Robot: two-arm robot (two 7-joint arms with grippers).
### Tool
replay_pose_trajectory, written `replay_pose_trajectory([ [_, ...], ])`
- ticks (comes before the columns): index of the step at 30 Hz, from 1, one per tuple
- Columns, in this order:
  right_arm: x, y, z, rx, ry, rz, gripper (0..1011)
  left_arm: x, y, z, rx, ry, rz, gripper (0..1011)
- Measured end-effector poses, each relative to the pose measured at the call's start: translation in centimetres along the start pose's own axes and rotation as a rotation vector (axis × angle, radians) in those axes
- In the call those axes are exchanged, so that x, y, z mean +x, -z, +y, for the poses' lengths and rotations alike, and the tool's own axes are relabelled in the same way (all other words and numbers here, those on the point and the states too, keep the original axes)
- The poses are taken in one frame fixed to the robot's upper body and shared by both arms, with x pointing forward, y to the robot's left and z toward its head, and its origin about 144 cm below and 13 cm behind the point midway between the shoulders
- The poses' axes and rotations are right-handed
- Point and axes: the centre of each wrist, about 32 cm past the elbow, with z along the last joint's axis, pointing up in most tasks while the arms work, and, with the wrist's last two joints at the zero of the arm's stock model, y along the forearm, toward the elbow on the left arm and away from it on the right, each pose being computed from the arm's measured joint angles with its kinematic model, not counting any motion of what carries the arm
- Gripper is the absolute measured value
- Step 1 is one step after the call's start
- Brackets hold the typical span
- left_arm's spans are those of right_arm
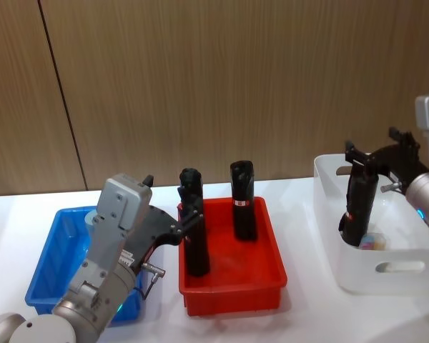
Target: Pick the cotton swabs from the blue box and place them into the white box.
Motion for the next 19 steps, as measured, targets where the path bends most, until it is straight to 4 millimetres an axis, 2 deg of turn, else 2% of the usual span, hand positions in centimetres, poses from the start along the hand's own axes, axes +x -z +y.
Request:
replay_pose_trajectory([
  [19,-2.9,1.3,-4.5,0.037,-0.046,0.025,1002,0.0,0.0,0.0,0.000,0.000,0.000,1004],
])
